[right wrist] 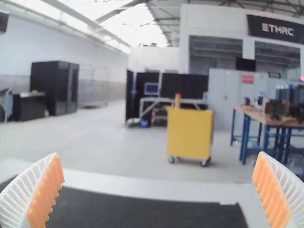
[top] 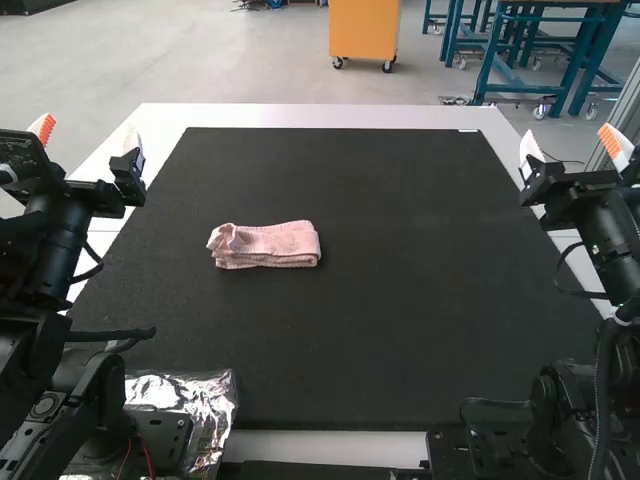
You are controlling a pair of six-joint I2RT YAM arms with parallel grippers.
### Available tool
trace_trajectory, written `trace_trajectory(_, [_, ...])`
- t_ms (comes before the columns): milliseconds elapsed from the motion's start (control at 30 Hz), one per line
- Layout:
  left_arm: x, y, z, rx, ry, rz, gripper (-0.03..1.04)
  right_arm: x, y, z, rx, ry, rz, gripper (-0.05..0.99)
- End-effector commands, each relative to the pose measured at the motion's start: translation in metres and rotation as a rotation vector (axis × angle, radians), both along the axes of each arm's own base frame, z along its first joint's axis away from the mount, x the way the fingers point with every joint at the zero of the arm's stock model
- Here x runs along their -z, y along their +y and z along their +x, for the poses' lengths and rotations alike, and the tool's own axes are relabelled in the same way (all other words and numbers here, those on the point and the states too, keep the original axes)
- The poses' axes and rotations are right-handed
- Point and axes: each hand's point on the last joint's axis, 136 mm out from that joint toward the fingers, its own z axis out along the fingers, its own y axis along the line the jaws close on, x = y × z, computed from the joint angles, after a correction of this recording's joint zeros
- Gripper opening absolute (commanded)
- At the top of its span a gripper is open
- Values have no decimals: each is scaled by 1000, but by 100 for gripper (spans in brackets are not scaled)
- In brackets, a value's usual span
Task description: Fold the towel.
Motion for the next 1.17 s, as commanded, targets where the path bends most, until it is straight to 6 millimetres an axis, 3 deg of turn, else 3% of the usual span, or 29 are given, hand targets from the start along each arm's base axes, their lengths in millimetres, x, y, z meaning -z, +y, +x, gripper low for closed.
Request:
trace_trajectory(0, [1, 24, -4, -143, -40, -37, 97, 22, -38, 11, 192, -14, 99, 91])
trace_trajectory(100, [12, 26, -2, -151, -92, -43, 97, 45, -57, 17, 285, -41, 157, 91])
trace_trajectory(167, [20, 25, -3, -149, -145, -46, 97, 70, -58, 25, 310, 18, 110, 91])
trace_trajectory(233, [44, 26, 10, -157, -43, -40, 97, 112, -58, 38, 330, 201, 41, 91])
trace_trajectory(367, [95, 25, 32, -106, 168, -154, 97, 170, -53, 43, 304, 442, 3, 91])
trace_trajectory(500, [162, 22, 42, -99, 442, -177, 97, 174, -48, 43, 279, 455, -4, 91])
trace_trajectory(633, [162, 21, 42, -84, 435, -230, 97, 181, -31, 44, 178, 483, -23, 91])
trace_trajectory(1133, [162, 21, 42, -82, 435, -231, 97, 181, -31, 44, 178, 483, -23, 91])
